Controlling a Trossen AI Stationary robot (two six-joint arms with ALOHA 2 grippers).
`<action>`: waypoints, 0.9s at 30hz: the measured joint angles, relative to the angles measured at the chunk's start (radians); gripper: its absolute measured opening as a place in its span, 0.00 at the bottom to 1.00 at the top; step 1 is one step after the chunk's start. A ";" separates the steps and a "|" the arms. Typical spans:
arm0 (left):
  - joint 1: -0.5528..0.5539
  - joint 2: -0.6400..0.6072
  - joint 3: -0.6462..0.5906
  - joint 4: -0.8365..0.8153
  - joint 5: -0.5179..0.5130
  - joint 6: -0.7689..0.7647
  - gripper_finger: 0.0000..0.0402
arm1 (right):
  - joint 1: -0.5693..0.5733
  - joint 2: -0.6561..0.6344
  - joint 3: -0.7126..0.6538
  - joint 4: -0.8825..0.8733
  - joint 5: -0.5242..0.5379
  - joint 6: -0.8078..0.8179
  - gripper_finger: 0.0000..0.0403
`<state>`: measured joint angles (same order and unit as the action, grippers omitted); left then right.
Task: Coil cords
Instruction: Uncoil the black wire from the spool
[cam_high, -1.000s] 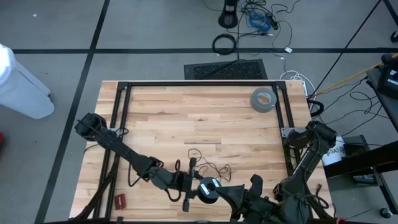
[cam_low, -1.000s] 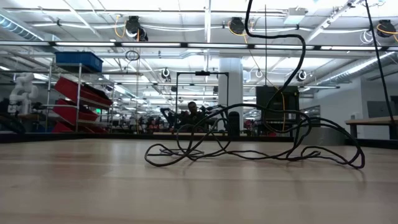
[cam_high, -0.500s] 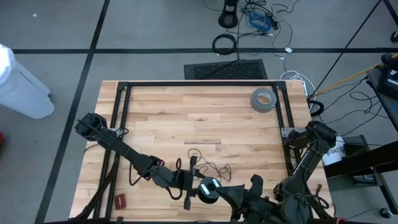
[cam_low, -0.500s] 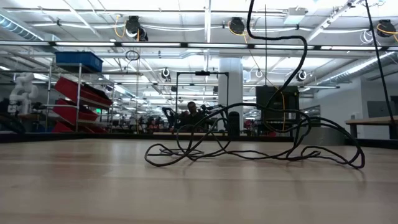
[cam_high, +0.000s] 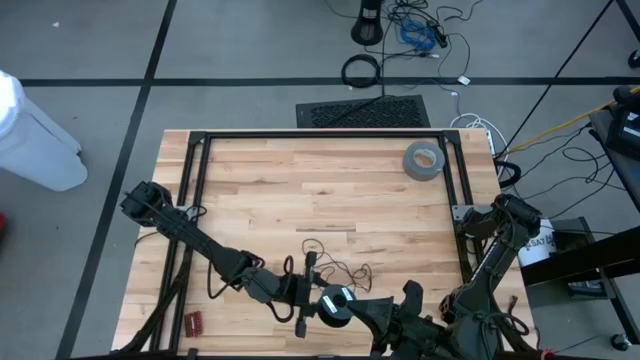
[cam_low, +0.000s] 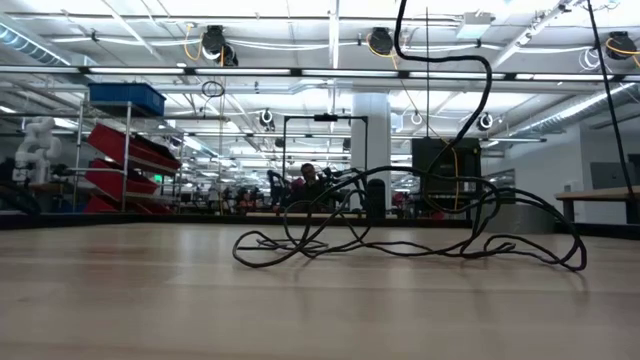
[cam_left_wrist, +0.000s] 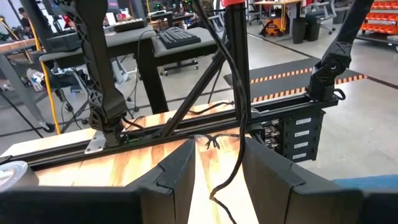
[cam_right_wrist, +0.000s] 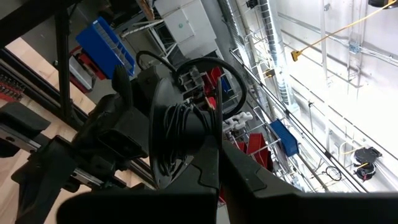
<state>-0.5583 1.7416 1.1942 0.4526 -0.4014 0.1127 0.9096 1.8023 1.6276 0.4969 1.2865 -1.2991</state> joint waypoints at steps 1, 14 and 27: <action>0.000 0.000 0.000 0.000 0.000 0.000 0.34 | 0.000 0.000 0.000 0.000 0.000 0.000 0.00; -0.027 -0.022 0.016 -0.041 -0.031 0.031 0.34 | 0.000 0.000 0.000 0.000 0.000 0.000 0.00; -0.027 -0.023 0.022 -0.055 -0.032 0.026 0.34 | 0.000 0.000 0.000 0.000 0.000 0.000 0.00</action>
<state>-0.5850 1.7191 1.2163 0.3981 -0.4335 0.1383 0.9096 1.8023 1.6276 0.4969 1.2865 -1.2991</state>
